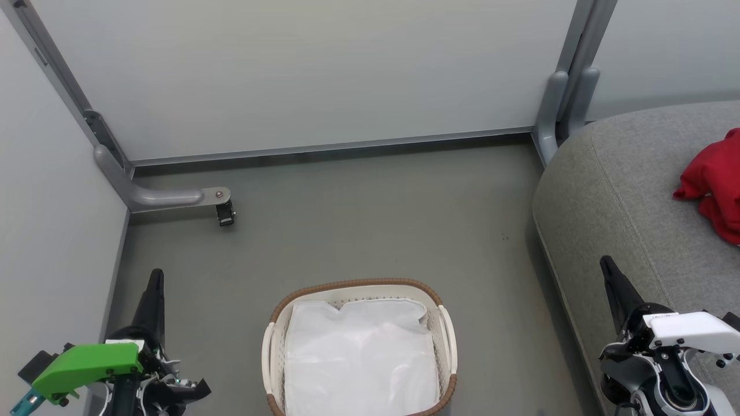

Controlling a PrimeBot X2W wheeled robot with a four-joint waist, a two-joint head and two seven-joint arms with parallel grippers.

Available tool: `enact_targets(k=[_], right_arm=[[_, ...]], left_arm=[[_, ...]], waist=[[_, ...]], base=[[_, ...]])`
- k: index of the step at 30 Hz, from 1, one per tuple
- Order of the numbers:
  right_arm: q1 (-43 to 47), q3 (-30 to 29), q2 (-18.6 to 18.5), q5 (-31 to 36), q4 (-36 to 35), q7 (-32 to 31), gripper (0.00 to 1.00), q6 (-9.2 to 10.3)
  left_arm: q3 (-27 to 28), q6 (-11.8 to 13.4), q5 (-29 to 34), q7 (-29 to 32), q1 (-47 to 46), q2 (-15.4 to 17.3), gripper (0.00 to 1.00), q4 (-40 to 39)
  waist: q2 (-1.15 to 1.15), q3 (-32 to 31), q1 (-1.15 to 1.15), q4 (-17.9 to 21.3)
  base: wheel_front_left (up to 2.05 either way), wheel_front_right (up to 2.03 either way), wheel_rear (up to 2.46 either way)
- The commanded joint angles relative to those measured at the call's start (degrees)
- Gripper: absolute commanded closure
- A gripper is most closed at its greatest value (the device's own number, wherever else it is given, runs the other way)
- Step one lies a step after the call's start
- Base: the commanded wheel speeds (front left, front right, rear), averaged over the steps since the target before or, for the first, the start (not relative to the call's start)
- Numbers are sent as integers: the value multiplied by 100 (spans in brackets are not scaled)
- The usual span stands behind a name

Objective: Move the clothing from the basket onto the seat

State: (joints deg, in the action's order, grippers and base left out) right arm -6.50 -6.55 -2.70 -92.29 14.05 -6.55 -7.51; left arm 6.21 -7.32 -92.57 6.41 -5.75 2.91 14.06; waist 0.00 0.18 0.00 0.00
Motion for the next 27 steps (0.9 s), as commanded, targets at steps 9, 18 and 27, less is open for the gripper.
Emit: enact_targets(k=[9,18,27], right_arm=[[61,-10,-34,-21,-19,-19,100,4],[61,-10,-34,-21,-19,-19,100,4],[61,-9,-34,-21,-18,-19,100,4]], left_arm=[[30,-32,-3,10,-71,30,100,-9],[32,-32,2,12,-72,26,100,-9],[35,-33,7,16,-72,23,100,-8]], waist=[[0,0,0,0],[0,0,0,0],[0,0,0,0]], base=[[0,0,0],[0,0,0],[0,0,0]])
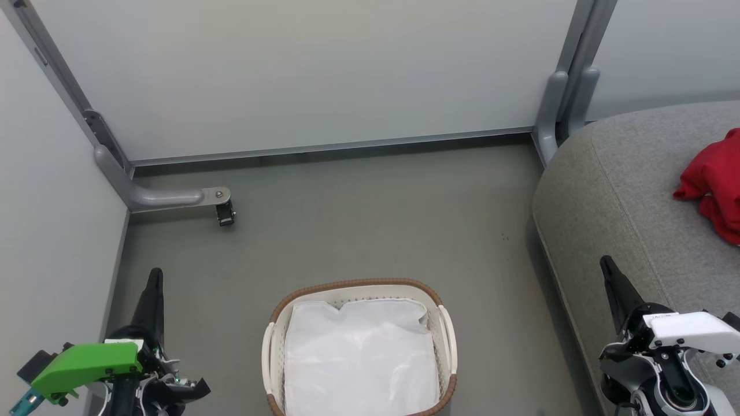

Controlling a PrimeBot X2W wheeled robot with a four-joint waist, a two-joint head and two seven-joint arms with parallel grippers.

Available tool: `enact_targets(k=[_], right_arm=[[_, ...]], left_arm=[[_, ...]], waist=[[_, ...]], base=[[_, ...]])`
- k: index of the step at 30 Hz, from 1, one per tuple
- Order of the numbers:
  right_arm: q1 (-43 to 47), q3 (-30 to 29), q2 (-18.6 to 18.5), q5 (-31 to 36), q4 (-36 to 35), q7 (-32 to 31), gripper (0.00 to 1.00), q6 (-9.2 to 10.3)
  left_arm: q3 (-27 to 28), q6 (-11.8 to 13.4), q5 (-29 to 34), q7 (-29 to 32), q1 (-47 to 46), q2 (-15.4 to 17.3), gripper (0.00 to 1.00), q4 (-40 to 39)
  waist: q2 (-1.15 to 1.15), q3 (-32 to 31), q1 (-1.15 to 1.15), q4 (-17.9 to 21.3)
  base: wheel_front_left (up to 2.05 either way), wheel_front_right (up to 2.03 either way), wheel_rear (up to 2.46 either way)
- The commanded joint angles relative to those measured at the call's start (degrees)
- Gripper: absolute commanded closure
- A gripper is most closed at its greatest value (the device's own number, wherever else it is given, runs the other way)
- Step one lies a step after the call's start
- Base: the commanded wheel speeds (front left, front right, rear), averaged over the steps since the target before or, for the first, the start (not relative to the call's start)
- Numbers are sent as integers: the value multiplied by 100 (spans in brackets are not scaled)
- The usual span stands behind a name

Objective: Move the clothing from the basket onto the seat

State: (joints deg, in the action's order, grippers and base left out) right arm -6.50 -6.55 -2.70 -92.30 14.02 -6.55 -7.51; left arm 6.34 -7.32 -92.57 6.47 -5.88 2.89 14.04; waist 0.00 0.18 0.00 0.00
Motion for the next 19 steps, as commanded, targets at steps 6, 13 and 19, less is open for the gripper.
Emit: enact_targets(k=[6,13,19], right_arm=[[60,-9,-34,-20,-16,-18,100,4],[60,-9,-34,-20,-16,-18,100,4],[60,-8,-34,-21,-16,-18,100,4]], left_arm=[[24,-33,9,13,-59,22,100,-6],[25,-33,11,15,-60,20,100,-6],[26,-33,14,17,-60,18,100,-6]], waist=[[0,0,0,0],[0,0,0,0],[0,0,0,0]], base=[[0,0,0],[0,0,0],[0,0,0]])
